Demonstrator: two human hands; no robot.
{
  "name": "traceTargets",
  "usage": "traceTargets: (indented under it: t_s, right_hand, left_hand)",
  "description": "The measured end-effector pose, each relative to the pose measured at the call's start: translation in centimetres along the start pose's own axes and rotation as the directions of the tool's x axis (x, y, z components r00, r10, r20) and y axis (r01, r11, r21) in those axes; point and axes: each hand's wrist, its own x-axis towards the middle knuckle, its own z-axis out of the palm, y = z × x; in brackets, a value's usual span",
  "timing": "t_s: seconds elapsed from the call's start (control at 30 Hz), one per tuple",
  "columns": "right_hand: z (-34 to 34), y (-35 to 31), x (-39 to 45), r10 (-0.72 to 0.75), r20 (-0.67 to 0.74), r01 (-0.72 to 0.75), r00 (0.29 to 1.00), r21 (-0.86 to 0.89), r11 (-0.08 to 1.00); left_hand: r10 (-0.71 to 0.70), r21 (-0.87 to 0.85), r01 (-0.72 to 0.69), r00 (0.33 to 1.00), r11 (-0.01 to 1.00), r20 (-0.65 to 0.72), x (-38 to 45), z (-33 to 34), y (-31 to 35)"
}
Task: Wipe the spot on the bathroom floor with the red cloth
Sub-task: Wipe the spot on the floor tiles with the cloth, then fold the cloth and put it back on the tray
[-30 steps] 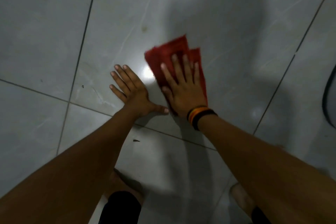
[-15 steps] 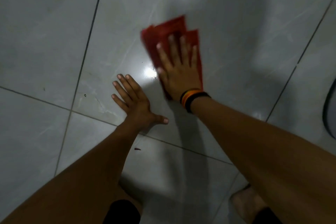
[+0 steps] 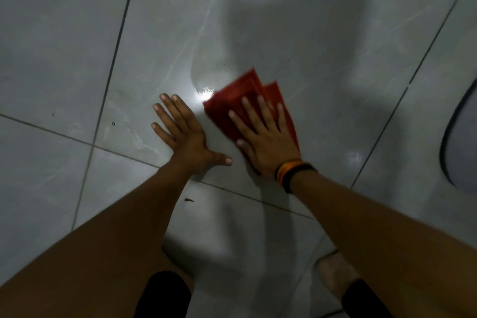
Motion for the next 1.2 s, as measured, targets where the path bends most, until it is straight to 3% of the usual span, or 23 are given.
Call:
traceTargets:
  t_s: [0.07,0.13,0.23,0.3,0.4,0.47,0.6,0.7,0.77,0.87,1.0,1.2]
  right_hand:
    - [-1.4,1.6,3.5,0.086,-0.080,-0.087,0.993,0.002,0.996]
    - [-2.3,3.6,3.6,0.297,-0.114,-0.293,0.948,0.054,0.955]
    - [-2.3,4.8,-1.5,0.671,-0.037,-0.652,0.740,0.206,0.730]
    - [-1.9,2.8,-5.7,0.755,0.102,-0.749,0.648,0.260,0.609]
    - [-1.6,-2.4,-10.5,0.623,0.274,-0.680,0.733,0.268,0.682]
    - [-2.3,-3.9,-11.6,0.587,0.244,-0.636,0.772,0.292,0.714]
    - [-4.9,-0.8,-7.9,0.743,0.051,-0.709,0.668,0.347,0.614]
    - [-6.1,2.2,-5.3,0.665,0.131,-0.671,0.736,0.279,0.687]
    - [-6.6,3.0,-5.1,0.636,0.223,-0.673,0.739,0.275,0.686]
    - [-8.2,2.4,-6.6,0.619,0.388,-0.729,0.683,0.406,0.551]
    - [-14.3,-0.3,-11.4,0.595,0.340,-0.654,0.728,0.603,0.457]
    - [-29.9,-0.2,-22.4,0.602,0.267,-0.418,0.752,0.900,0.123]
  left_hand:
    - [0.014,0.005,-0.014,1.000,1.000,-0.003,0.1,0.3,-0.2]
    - [0.009,0.016,-0.009,1.000,1.000,-0.004,0.2,0.4,-0.3]
    - [-0.031,0.040,0.032,0.999,0.999,-0.011,0.1,0.2,0.1]
    - [-0.029,0.037,0.029,1.000,0.999,0.000,0.1,-0.2,0.2]
    - [0.022,0.027,-0.022,1.000,0.999,0.000,-0.5,-0.9,-0.6]
    - [0.052,0.018,-0.051,0.997,0.999,-0.050,-1.5,-1.4,-1.4]
    - [0.158,0.040,-0.154,0.977,0.987,-0.146,-5.3,-1.6,-2.9]
    - [0.201,0.039,-0.198,0.968,0.979,-0.148,-8.0,-1.2,-3.6]
    - [0.185,0.033,-0.182,0.975,0.983,-0.125,-9.5,-1.3,-3.1]
    - [0.139,-0.096,-0.143,0.989,0.985,-0.049,-12.0,-1.8,-1.0]
    - [0.261,-0.267,-0.233,0.962,0.935,0.077,-15.3,-3.9,4.8]
    - [0.473,-0.158,-0.450,0.864,0.879,0.174,-19.8,-10.1,16.9]
